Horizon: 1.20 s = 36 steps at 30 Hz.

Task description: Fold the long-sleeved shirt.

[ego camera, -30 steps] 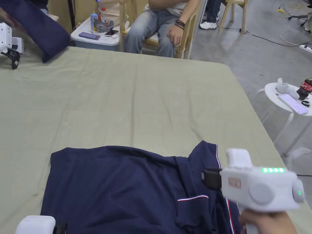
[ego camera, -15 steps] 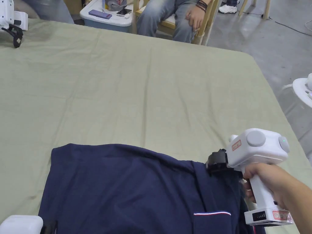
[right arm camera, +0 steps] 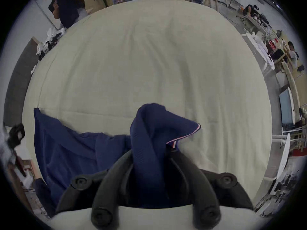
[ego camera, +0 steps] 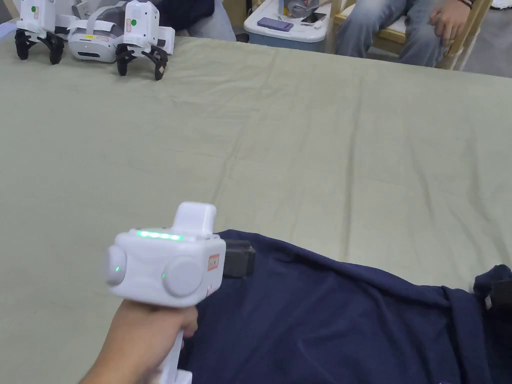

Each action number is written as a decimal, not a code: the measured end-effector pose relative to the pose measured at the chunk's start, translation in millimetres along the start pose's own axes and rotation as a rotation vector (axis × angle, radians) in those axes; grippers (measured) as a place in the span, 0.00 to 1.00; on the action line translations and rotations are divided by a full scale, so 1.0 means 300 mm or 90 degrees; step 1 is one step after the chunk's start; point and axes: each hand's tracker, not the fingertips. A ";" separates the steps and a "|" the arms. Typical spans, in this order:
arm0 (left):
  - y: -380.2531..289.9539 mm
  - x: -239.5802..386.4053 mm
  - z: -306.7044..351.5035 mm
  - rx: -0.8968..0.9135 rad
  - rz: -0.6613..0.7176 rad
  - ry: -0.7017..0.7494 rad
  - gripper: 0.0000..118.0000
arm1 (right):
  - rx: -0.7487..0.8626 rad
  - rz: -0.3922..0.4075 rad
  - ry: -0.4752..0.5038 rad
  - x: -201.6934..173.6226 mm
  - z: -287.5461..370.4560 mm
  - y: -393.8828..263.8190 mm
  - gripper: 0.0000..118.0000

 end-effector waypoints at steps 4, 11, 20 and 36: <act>0.103 -0.065 -0.195 -0.061 -0.019 0.044 0.91 | -0.005 0.008 -0.001 -0.004 -0.013 0.006 0.19; 0.067 -0.071 -0.339 -0.120 -0.015 0.054 0.80 | -0.007 0.012 -0.002 0.009 -0.031 0.017 0.19; 0.051 -0.132 -0.346 -0.083 -0.115 0.079 0.00 | 0.004 0.010 -0.018 -0.020 -0.018 -0.004 0.19; -0.121 0.084 0.447 0.069 -0.103 -0.003 0.00 | 0.200 0.029 -0.027 -0.050 0.524 -0.452 0.19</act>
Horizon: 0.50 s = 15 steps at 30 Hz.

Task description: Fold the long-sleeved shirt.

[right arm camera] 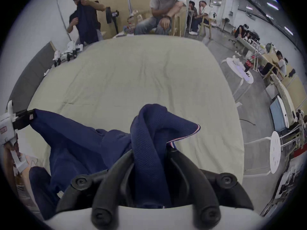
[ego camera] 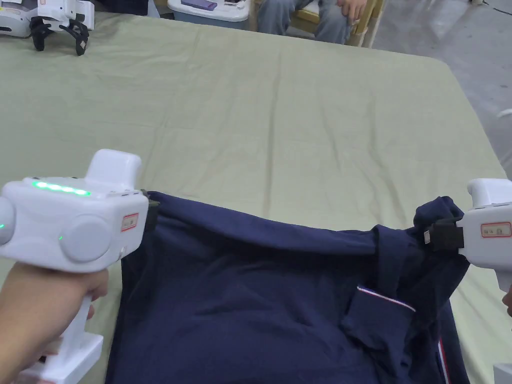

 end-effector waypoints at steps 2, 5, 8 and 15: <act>-0.087 0.004 0.105 0.019 -0.004 -0.003 0.00 | 0.029 0.015 -0.023 -0.014 0.093 -0.109 0.19; -0.244 0.024 0.236 0.041 0.000 0.000 0.00 | 0.052 0.018 -0.051 -0.021 0.174 -0.294 0.19; -0.419 0.056 0.325 0.044 -0.002 0.004 0.00 | 0.055 0.019 -0.073 -0.029 0.198 -0.499 0.19; -0.742 0.103 0.242 -0.067 -0.007 0.025 0.00 | -0.038 -0.020 -0.073 -0.059 0.063 -0.820 0.19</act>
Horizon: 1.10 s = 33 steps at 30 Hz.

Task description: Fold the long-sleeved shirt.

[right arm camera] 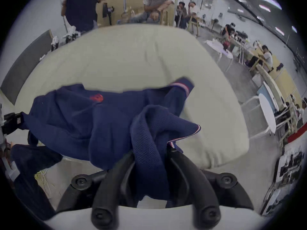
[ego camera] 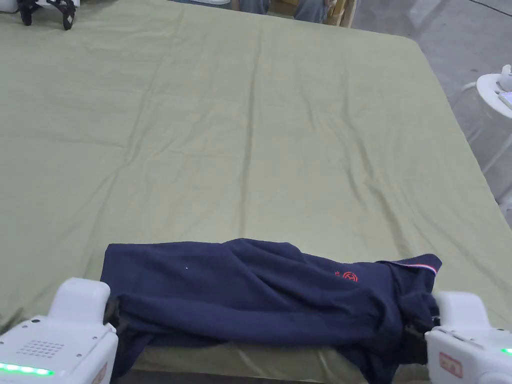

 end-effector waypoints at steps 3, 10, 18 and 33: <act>-0.037 -0.012 -0.039 0.023 -0.003 0.024 0.00 | 0.009 0.011 -0.002 -0.019 -0.043 -0.027 0.19; -0.029 0.002 -0.080 -0.003 -0.027 0.028 0.02 | -0.010 0.019 0.009 0.004 -0.078 0.010 0.19; 0.063 -0.059 0.157 0.089 0.048 0.007 0.88 | 0.125 -0.126 0.086 0.129 0.227 0.038 0.99; 0.061 0.070 0.111 0.060 0.059 -0.033 0.00 | 0.139 -0.081 0.065 -0.035 0.192 0.036 0.00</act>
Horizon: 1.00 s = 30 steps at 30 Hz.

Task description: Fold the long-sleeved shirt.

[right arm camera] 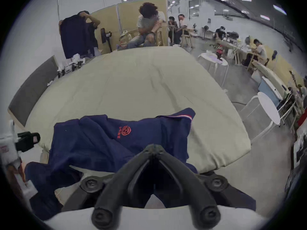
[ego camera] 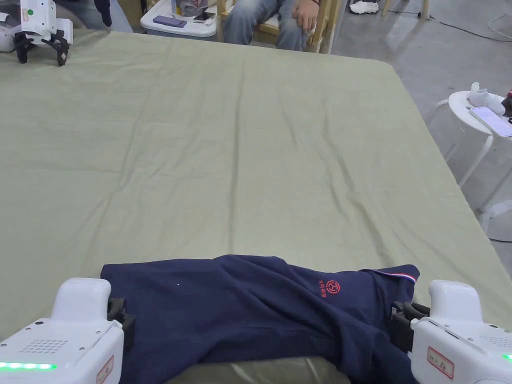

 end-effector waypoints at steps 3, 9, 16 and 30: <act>0.004 -0.047 -0.052 -0.010 -0.004 -0.003 0.00 | -0.005 0.039 -0.013 -0.006 -0.018 -0.002 0.00; 0.002 -0.186 -0.025 -0.026 0.058 0.008 0.00 | -0.013 0.094 0.026 -0.139 0.027 0.056 0.00; -0.018 -0.396 -0.095 -0.078 0.237 -0.111 0.97 | -0.044 0.118 0.105 -0.296 -0.040 0.067 0.00; -0.007 -0.459 -0.422 -0.127 0.198 -0.242 0.94 | -0.075 0.153 0.148 -0.362 -0.077 0.062 0.00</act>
